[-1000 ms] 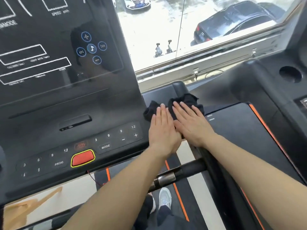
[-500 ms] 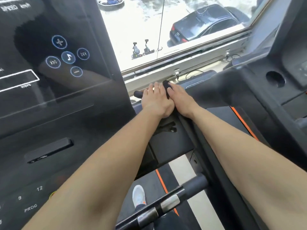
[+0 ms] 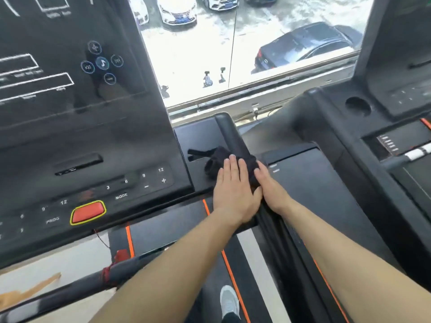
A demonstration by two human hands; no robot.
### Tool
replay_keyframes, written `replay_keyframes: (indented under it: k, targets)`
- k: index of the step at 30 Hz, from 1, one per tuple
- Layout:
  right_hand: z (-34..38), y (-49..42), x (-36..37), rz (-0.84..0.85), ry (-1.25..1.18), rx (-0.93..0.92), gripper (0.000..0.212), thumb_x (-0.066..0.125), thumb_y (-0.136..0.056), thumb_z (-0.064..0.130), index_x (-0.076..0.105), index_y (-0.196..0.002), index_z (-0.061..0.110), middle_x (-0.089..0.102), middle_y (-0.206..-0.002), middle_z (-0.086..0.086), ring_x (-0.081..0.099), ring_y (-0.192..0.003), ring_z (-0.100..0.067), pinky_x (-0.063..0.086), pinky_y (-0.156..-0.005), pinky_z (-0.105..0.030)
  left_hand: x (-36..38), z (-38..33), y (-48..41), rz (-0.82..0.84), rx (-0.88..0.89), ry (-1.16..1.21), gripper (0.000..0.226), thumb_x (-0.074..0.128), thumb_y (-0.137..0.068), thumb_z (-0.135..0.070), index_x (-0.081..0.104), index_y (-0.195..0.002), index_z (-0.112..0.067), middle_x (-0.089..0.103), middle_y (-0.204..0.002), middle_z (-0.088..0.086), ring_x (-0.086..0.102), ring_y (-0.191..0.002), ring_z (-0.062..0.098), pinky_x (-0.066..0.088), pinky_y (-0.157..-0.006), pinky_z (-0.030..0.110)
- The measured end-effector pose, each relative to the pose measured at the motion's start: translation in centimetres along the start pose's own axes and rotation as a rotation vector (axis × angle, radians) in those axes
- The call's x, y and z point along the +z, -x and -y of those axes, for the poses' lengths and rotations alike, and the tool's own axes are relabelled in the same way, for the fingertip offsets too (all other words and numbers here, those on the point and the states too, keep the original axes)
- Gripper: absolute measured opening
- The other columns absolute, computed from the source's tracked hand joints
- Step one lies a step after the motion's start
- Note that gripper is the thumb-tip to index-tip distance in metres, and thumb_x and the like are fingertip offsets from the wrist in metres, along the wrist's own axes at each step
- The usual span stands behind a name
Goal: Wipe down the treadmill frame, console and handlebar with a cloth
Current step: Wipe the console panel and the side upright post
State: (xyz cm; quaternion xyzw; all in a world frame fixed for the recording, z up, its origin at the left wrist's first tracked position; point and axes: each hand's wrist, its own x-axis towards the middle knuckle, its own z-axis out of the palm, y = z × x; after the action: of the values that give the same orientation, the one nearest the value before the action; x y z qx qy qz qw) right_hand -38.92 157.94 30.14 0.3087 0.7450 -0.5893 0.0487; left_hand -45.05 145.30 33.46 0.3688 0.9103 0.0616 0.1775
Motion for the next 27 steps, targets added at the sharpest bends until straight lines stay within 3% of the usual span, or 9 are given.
replay_keyframes:
  k: [3,5,8,11,14,16,21,24,27]
  targets:
    - [-0.7,3.6,-0.2,0.032,-0.152,-0.050,0.037,0.035,-0.108,0.034,0.038,-0.145,0.034,0.048,-0.138,0.024,0.046,-0.126,0.007,0.030,-0.110,-0.021,0.8,-2.3,4.0,0.013,-0.009,0.149,0.080,0.033,-0.100,-0.052,0.005,-0.159,-0.006,-0.003,-0.166,0.017,0.010,-0.153,0.031,0.020,-0.122,0.043]
    - [-1.1,5.4,-0.9,-0.011,-0.333,-0.061,0.031,0.037,-0.108,0.018,0.056,-0.132,0.019,0.064,-0.126,0.007,0.060,-0.112,-0.003,0.044,-0.101,-0.022,0.8,-3.4,6.3,0.017,-0.092,0.371,0.069,0.044,-0.097,-0.043,0.023,-0.155,-0.013,0.024,-0.163,0.012,0.039,-0.139,0.029,0.039,-0.107,0.041]
    - [-1.4,6.7,-1.6,-0.179,-0.435,0.053,0.033,0.041,-0.103,0.019,0.072,-0.099,0.008,0.072,-0.097,-0.002,0.064,-0.093,-0.016,0.049,-0.084,-0.033,0.8,-3.8,7.6,-0.027,-0.268,0.562,0.035,0.043,-0.094,-0.035,0.052,-0.121,-0.014,0.062,-0.121,0.008,0.056,-0.105,0.032,0.041,-0.092,0.040]
    - [-1.9,6.1,-1.3,-0.107,-0.110,0.114,0.033,0.040,-0.105,0.030,0.068,-0.095,0.015,0.068,-0.109,0.003,0.058,-0.103,-0.017,0.043,-0.090,-0.035,1.3,-3.4,6.8,0.060,-0.303,0.348,0.041,0.025,-0.093,-0.038,0.052,-0.107,-0.011,0.060,-0.107,0.015,0.048,-0.084,0.036,0.036,-0.084,0.046]
    - [-1.3,5.4,-0.1,-0.019,0.119,0.213,0.058,0.028,-0.098,0.056,0.059,-0.126,0.016,0.055,-0.132,0.004,0.050,-0.127,-0.022,0.034,-0.108,-0.041,1.4,-4.2,4.9,0.162,-0.337,0.398,0.036,0.024,-0.101,-0.026,0.037,-0.133,-0.018,0.054,-0.122,0.020,0.055,-0.102,0.043,0.038,-0.087,0.049]
    - [-0.5,4.9,0.2,-0.023,0.141,0.250,0.082,0.026,-0.082,0.072,0.050,-0.137,0.017,0.054,-0.134,0.000,0.049,-0.130,-0.026,0.034,-0.110,-0.047,1.2,-4.9,3.6,0.194,-0.402,0.510,0.048,0.015,-0.104,-0.043,0.033,-0.141,-0.018,0.051,-0.134,0.021,0.053,-0.119,0.043,0.037,-0.100,0.050]
    - [1.1,2.8,0.2,-0.058,-0.065,0.246,0.045,0.038,-0.104,0.048,0.052,-0.138,0.021,0.059,-0.129,0.002,0.055,-0.116,-0.019,0.039,-0.097,-0.034,1.7,-4.4,1.2,0.301,-0.602,0.755,0.097,0.011,-0.089,-0.075,0.033,-0.149,-0.003,0.049,-0.146,0.017,0.046,-0.132,0.039,0.035,-0.110,0.048]
    - [1.4,1.7,0.0,-0.020,-0.220,0.264,0.041,0.041,-0.106,0.042,0.062,-0.124,0.012,0.069,-0.118,-0.007,0.063,-0.101,-0.018,0.046,-0.095,-0.034,2.3,-3.2,0.3,0.273,-0.545,0.742,0.084,0.012,-0.094,-0.066,0.033,-0.150,-0.006,0.047,-0.145,0.020,0.048,-0.129,0.039,0.039,-0.106,0.046]
    - [1.4,1.9,0.1,-0.019,-0.112,0.243,0.049,0.032,-0.106,0.048,0.058,-0.131,0.013,0.064,-0.131,-0.008,0.058,-0.123,-0.024,0.040,-0.109,-0.041,2.6,-2.4,0.4,0.251,-0.414,0.681,0.065,0.008,-0.104,-0.049,0.033,-0.152,-0.014,0.042,-0.148,0.021,0.048,-0.128,0.038,0.038,-0.099,0.044]
